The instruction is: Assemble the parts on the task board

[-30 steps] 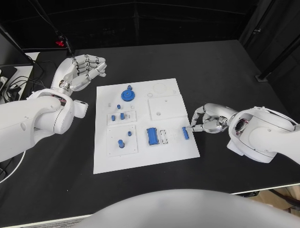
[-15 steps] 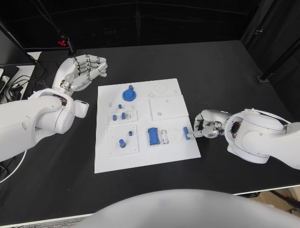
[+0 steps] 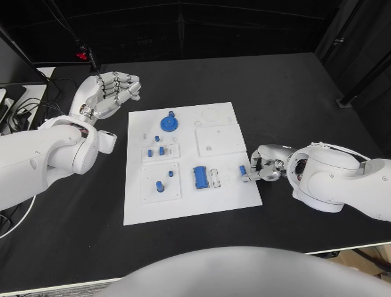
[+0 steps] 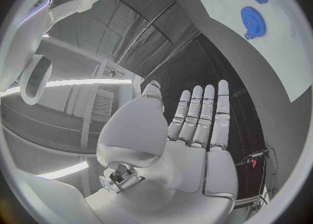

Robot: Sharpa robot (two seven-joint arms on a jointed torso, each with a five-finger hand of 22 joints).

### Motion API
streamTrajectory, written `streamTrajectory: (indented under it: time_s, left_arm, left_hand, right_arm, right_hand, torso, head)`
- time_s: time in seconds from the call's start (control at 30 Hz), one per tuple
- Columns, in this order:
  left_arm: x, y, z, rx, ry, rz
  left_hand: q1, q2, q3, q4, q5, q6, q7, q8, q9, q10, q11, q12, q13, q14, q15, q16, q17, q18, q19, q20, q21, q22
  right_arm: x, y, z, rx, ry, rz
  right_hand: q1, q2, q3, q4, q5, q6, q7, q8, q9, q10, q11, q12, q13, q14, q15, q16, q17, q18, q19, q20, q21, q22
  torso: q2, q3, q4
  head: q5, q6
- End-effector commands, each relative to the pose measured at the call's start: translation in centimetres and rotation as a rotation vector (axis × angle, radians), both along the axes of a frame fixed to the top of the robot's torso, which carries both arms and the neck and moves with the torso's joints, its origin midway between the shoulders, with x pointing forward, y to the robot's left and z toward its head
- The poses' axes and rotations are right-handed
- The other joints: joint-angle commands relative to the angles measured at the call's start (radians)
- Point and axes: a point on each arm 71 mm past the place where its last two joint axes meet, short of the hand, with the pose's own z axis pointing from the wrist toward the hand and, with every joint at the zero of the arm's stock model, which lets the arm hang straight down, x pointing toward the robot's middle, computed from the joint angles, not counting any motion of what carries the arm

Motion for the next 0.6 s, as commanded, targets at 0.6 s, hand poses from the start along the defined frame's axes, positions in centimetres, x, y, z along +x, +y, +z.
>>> streamTrajectory:
  time_s: [0.6]
  left_arm:
    - [-0.03,-0.05,0.1,-0.006,-0.002,-0.006]
  left_hand:
    - [0.01,-0.003,-0.003,-0.002,0.005,0.007,0.062,0.007,-0.001,0.001,-0.008,0.006,-0.002,0.006,-0.001,0.006,-0.001,0.01,0.004,0.001,0.007,-0.001]
  right_arm:
    - [0.76,0.67,-0.7,-0.042,0.029,0.009]
  right_hand:
    - [-0.017,0.021,-0.002,-0.001,-0.01,0.006,0.003,-0.011,-0.014,0.104,0.007,0.003,0.263,0.104,0.004,0.002,0.263,-0.007,0.108,0.006,0.003,0.263]
  torso:
    - [0.0,-0.0008,-0.0003]
  head:
    - [0.002,0.0]
